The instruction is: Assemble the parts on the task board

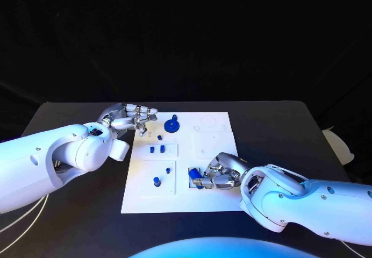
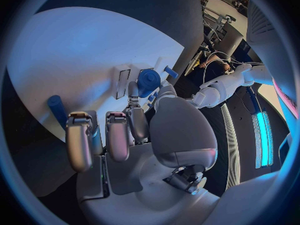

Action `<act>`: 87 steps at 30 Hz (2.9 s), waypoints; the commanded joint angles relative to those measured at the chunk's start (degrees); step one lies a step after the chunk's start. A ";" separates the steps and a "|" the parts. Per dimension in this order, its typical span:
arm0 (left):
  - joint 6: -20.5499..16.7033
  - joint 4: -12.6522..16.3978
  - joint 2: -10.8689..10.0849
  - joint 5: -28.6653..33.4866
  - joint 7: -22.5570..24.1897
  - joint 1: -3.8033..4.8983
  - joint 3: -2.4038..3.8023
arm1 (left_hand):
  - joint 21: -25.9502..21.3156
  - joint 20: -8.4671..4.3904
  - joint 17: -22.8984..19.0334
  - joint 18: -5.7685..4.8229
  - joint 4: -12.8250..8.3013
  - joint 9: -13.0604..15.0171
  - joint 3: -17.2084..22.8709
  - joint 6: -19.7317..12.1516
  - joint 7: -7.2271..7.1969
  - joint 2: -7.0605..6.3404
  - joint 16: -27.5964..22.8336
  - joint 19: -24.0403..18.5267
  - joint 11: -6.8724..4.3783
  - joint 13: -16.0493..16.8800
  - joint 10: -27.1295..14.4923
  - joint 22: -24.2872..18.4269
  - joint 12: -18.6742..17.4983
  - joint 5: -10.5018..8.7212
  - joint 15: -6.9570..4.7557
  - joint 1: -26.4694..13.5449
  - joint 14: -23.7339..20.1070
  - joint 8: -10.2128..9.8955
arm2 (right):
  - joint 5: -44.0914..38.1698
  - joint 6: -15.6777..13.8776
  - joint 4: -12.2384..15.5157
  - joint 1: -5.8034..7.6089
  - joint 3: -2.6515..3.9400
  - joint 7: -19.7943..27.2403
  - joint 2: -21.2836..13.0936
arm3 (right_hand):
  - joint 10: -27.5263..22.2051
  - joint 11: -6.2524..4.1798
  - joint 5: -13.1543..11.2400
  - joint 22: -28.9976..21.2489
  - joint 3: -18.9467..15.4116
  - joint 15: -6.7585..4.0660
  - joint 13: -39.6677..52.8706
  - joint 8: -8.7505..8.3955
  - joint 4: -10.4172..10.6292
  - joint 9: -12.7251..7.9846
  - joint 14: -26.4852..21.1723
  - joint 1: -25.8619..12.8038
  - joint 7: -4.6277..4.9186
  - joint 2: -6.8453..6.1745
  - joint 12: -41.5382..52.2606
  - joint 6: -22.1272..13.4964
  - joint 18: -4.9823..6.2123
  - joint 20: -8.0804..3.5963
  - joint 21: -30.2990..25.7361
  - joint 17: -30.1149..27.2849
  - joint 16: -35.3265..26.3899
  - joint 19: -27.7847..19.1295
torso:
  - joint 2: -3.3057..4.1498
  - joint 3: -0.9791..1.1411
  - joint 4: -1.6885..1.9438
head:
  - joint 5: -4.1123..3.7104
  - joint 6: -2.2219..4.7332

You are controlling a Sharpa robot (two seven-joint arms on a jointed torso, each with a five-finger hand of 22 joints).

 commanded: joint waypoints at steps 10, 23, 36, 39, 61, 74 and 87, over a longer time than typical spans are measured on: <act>0.86 0.20 -0.12 0.12 0.12 0.05 0.03 | -0.35 0.00 -0.05 0.75 -0.16 -0.05 -0.01 -0.07 0.28 0.60 -0.24 -0.33 0.20 0.06 -0.38 -0.06 0.29 -0.08 -0.16 -0.03 -0.42 -0.02 | -1.03 -1.00 -0.54 -0.03 0.01 0.32 0.37 | -0.62 0.31 -12.08 13.95 0.46 -0.12 -0.19 -0.26 0.22 0.76 4.37 -4.42 0.73 -5.41 -1.87 -1.10 -0.38 -0.15 -1.03 7.98 -0.13 4.31 | -0.08 0.00 0.00 | 0.31 -0.27; 0.90 0.16 -0.19 0.12 0.02 0.05 0.03 | -0.35 0.00 -0.05 0.75 -0.16 -0.05 -0.01 -0.07 0.28 0.60 -0.24 -0.33 0.20 0.06 -0.38 -0.06 0.29 -0.08 -0.16 -0.03 -0.42 -0.02 | -2.49 -1.38 0.67 -0.09 0.01 1.21 -0.04 | 0.49 -0.14 1.53 14.22 4.05 -0.46 1.50 0.48 -0.90 1.77 4.54 4.58 0.24 -0.09 -0.33 -0.63 -0.57 -0.38 -0.12 8.71 0.21 4.70 | -0.03 0.04 -0.03 | 0.22 -0.16; 1.03 0.14 -0.19 0.12 -0.10 0.05 0.03 | -0.45 -0.01 -0.12 0.77 -0.19 -0.09 -0.01 -0.08 0.28 0.67 -0.26 -0.35 0.20 0.09 -0.46 -0.11 0.40 -0.06 -0.16 -0.06 -0.46 0.00 | -3.97 -0.53 -0.19 -0.10 0.01 0.13 0.15 | 1.46 -0.71 4.96 14.40 4.68 -0.89 3.06 0.97 -1.88 2.28 4.62 9.40 -0.38 1.37 1.26 -0.10 -0.72 -0.75 0.54 9.09 0.39 4.98 | -0.05 0.00 0.03 | 0.17 -0.26; 1.05 0.14 -0.19 0.12 -0.12 0.05 0.03 | -0.45 -0.01 -0.12 0.77 -0.19 -0.09 -0.01 -0.08 0.28 0.67 -0.26 -0.35 0.20 0.09 -0.46 -0.11 0.40 -0.06 -0.16 -0.06 -0.46 0.00 | -4.16 -0.47 -0.31 -0.10 0.01 -0.05 0.11 | 1.51 -0.73 4.96 14.42 4.72 -0.92 3.14 1.02 -1.87 2.31 4.63 9.57 -0.41 1.50 1.35 -0.04 -0.73 -0.77 0.58 9.13 0.41 5.00 | -0.06 -0.01 0.04 | 0.13 -0.28; 1.21 0.12 -0.21 0.12 -0.24 0.05 0.03 | -0.45 -0.01 -0.12 0.77 -0.19 -0.09 -0.01 -0.08 0.28 0.67 -0.26 -0.35 0.20 0.09 -0.46 -0.11 0.40 -0.06 -0.16 -0.06 -0.46 0.00 | -3.84 2.44 0.01 -0.10 0.01 1.24 0.14 | 1.85 -0.77 2.30 14.45 3.29 -0.98 3.76 1.39 -1.87 2.71 4.65 10.67 -0.44 0.55 1.88 0.09 -0.75 -0.90 0.70 9.23 0.45 5.04 | -0.07 0.01 0.03 | 0.17 -0.45; 1.30 0.11 -0.22 0.12 -0.36 0.05 0.02 | -0.45 -0.01 -0.12 0.77 -0.19 -0.09 -0.01 -0.08 0.28 0.67 -0.26 -0.35 0.20 0.09 -0.46 -0.11 0.40 -0.06 -0.16 -0.06 -0.46 0.00 | -4.58 1.44 -1.44 -0.08 0.02 0.22 0.93 | 2.11 -0.86 2.14 14.50 3.37 -1.04 4.22 1.59 -1.54 2.86 4.68 11.00 -0.57 1.61 2.37 0.27 -0.79 -0.93 0.87 9.37 0.52 5.12 | -0.06 0.01 0.07 | 0.17 -0.54; 1.40 0.11 -0.27 0.12 -0.44 0.05 0.02 | -0.52 -0.01 -0.18 0.77 -0.21 -0.13 0.10 -0.08 0.29 0.91 -0.26 -0.33 0.21 0.12 -0.57 -0.14 0.53 -0.03 -0.16 -0.04 -0.48 0.03 | -5.66 0.26 -1.64 -0.06 0.03 0.00 1.04 | 2.18 -0.95 2.36 14.51 3.42 -1.10 4.33 1.67 -1.56 2.94 4.68 11.38 -0.68 1.95 2.47 0.29 -0.80 -0.96 0.91 9.36 0.51 5.13 | -0.05 0.03 0.07 | 0.11 -0.48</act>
